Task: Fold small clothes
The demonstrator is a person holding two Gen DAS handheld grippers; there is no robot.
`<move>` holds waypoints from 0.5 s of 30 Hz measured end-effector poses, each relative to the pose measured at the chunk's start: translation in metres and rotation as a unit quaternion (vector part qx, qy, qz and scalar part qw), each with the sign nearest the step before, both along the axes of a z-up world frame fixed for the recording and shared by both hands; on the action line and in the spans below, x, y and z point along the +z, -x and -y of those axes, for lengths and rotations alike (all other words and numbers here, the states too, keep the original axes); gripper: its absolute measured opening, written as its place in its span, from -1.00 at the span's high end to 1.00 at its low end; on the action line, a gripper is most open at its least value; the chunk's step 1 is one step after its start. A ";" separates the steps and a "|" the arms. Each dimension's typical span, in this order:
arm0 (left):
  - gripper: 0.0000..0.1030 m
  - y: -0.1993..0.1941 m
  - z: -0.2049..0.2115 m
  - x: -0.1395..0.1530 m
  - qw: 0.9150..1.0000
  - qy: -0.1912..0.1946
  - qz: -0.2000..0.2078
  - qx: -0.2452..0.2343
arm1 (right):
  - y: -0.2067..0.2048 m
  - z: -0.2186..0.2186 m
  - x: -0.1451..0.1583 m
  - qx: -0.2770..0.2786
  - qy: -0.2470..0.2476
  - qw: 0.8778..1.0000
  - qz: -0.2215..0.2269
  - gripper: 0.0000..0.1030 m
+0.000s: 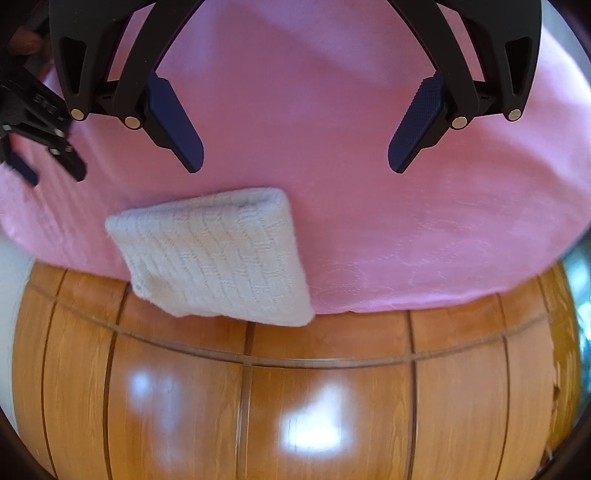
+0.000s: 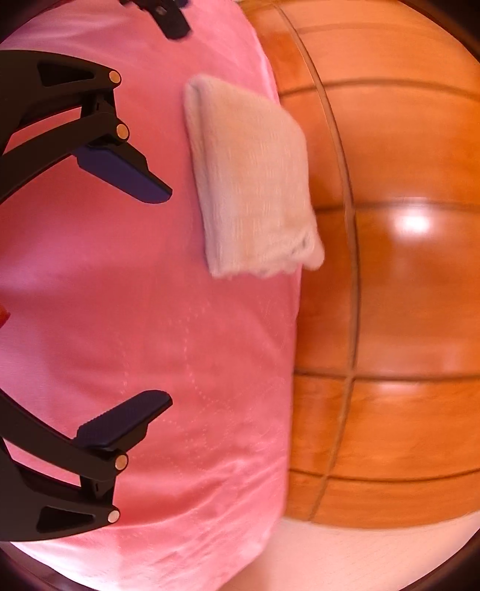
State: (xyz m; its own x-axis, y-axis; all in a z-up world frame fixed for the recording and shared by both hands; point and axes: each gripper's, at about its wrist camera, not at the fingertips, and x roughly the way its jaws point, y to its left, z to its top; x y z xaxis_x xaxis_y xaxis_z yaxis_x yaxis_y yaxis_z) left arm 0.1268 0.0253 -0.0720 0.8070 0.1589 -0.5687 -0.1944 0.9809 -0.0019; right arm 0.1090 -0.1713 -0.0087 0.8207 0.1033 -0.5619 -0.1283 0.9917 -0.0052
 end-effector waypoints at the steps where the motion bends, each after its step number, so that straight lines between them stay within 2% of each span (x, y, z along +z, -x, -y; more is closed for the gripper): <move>1: -0.92 0.004 0.002 0.003 1.000 -0.015 0.000 0.012 | 0.003 -0.004 0.004 0.011 0.012 1.000 0.003 -0.96; 4: -0.93 0.017 0.004 0.013 0.999 -0.038 0.010 0.038 | 0.007 -0.011 0.014 0.031 0.028 0.999 -0.002 -0.96; 9: -0.93 0.035 0.001 0.027 0.997 -0.041 0.032 0.058 | 0.017 -0.008 0.034 0.027 -0.022 0.999 0.008 -0.96; 15: -0.93 0.045 -0.001 0.036 0.997 -0.036 0.035 0.060 | 0.029 -0.015 0.053 0.036 -0.017 0.999 0.032 -0.96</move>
State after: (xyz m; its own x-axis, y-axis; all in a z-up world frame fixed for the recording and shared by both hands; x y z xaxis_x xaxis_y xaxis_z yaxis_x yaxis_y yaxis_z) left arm 0.0815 0.0267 -0.0360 0.8174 0.2945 -0.4950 -0.3121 0.9488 0.0491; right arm 0.0804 -0.1563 0.0439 0.8448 0.1814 -0.5033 -0.1993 0.9798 0.0186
